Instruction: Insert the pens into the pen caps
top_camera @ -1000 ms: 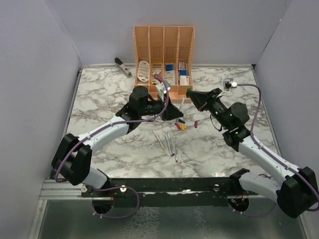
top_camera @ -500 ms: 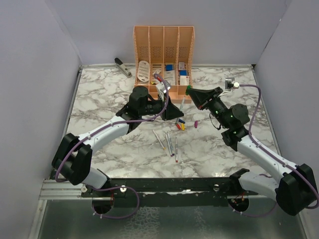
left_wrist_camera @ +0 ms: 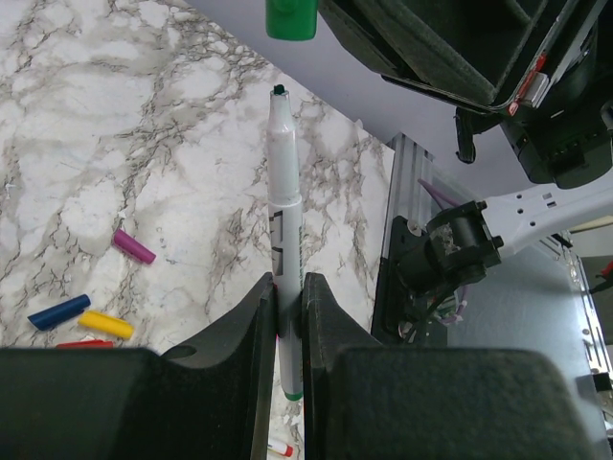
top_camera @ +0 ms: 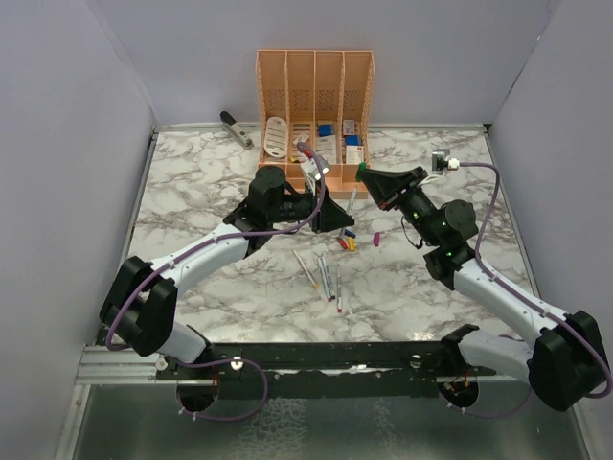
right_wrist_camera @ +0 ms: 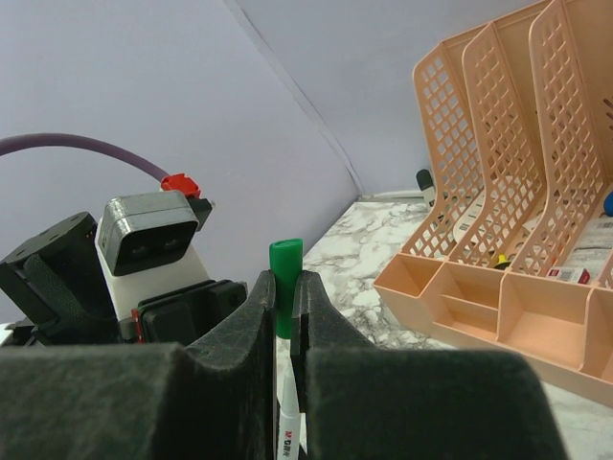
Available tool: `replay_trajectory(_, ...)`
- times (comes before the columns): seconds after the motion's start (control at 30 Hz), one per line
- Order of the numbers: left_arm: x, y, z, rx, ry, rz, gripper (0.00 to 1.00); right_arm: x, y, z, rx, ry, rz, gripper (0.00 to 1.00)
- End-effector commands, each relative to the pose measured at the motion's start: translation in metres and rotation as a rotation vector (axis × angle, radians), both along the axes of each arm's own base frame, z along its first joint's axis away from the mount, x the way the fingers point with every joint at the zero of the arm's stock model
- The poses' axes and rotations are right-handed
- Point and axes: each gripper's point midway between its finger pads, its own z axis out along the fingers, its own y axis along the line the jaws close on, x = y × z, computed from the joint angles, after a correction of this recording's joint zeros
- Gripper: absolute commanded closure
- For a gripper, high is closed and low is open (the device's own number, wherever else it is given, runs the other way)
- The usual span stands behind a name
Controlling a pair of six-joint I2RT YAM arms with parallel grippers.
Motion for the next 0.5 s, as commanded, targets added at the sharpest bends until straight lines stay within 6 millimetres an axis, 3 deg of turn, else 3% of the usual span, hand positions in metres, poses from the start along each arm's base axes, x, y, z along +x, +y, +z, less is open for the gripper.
replay_trajectory(0.0,-0.0023,-0.004,0.024,-0.048,-0.059,-0.029,1.0,-0.0002,-0.0005,-0.001,-0.004,-0.022,-0.002,0.99)
replay_trajectory(0.47,0.0017,-0.0041,0.0269,-0.053,-0.063,-0.007,1.0,-0.0038,-0.0003,-0.0063,-0.02,-0.016,0.007,0.99)
